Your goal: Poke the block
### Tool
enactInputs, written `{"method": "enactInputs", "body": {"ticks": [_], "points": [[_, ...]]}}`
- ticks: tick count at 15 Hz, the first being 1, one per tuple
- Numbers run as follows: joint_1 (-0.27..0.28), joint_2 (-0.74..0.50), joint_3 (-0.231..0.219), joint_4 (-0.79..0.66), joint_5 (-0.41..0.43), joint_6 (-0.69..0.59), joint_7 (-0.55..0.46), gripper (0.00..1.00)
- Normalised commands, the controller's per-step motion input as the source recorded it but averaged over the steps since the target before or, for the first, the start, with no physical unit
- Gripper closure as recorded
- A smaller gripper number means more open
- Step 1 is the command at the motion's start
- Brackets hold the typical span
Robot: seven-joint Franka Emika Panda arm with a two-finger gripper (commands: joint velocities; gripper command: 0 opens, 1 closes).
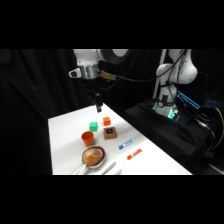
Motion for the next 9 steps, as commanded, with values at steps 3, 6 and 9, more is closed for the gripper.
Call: {"method": "enactInputs", "body": {"ticks": [3,6,9], "points": [[-0.005,-0.27,-0.01,-0.42,0.061,0.26,0.04,0.0],[0.002,-0.24,-0.019,-0.37,0.017,0.32,0.11,0.26],[0.01,-0.18,-0.025,-0.31,-0.05,0.33,0.14,0.51]]}}
